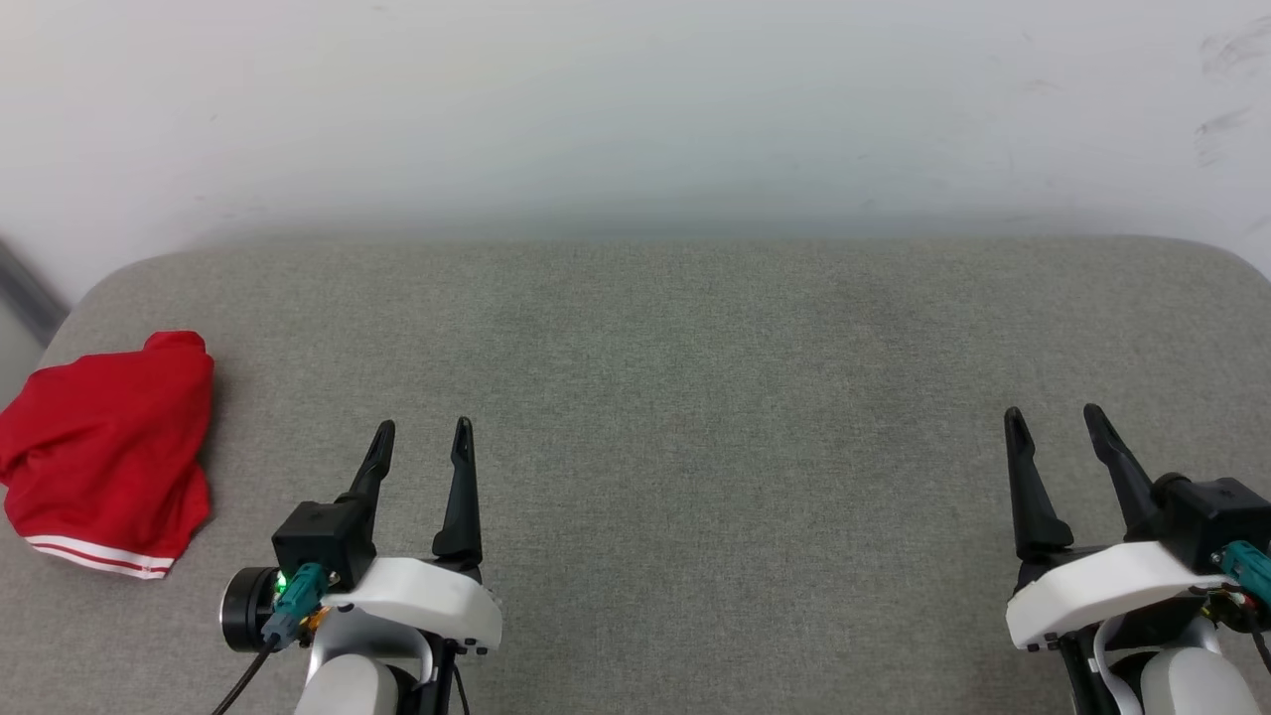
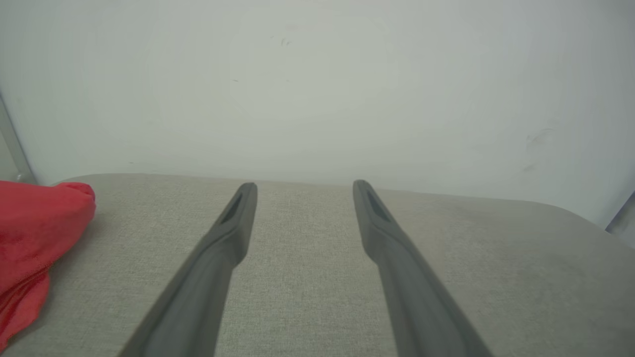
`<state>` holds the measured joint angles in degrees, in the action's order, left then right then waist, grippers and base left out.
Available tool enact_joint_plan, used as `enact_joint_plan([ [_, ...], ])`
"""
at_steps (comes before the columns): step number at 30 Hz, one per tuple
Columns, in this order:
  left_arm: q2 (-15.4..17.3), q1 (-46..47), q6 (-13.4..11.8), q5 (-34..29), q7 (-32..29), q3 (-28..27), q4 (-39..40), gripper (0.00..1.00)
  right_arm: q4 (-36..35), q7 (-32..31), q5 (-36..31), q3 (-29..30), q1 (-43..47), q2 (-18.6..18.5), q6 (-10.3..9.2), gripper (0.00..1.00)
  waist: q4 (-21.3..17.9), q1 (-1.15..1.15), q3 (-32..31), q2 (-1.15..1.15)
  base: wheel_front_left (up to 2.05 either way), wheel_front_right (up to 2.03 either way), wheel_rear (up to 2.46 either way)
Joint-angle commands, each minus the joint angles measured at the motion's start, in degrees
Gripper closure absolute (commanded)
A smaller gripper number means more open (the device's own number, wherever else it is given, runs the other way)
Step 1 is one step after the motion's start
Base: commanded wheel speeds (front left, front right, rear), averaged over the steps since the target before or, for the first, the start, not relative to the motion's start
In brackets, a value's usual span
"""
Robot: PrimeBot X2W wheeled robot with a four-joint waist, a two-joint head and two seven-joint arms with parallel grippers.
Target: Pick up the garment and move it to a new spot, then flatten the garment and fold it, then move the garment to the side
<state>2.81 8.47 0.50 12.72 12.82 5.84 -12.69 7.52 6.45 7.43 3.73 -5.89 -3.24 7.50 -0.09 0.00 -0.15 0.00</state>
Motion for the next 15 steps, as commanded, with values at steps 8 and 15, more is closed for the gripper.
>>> enact_joint_plan([
  [8, 0.1, 1.1, -0.6, -3.4, 1.2, 0.1, -1.3, 0.0, -0.5, -0.8, -3.1, 0.3, 0.1, 0.3, -0.02, 0.0, -0.2, 0.0, 0.0, 0.0, 0.0, 0.0, 0.0],
  [15, 0.1, 1.2, -0.1, -4.6, 1.9, 0.2, -1.9, 0.0, -0.5, -0.6, -5.1, 0.5, -0.2, 0.4, -0.02, 0.0, -0.2, 0.0, 0.1, 0.0, 0.0, 0.0, 0.0],
])
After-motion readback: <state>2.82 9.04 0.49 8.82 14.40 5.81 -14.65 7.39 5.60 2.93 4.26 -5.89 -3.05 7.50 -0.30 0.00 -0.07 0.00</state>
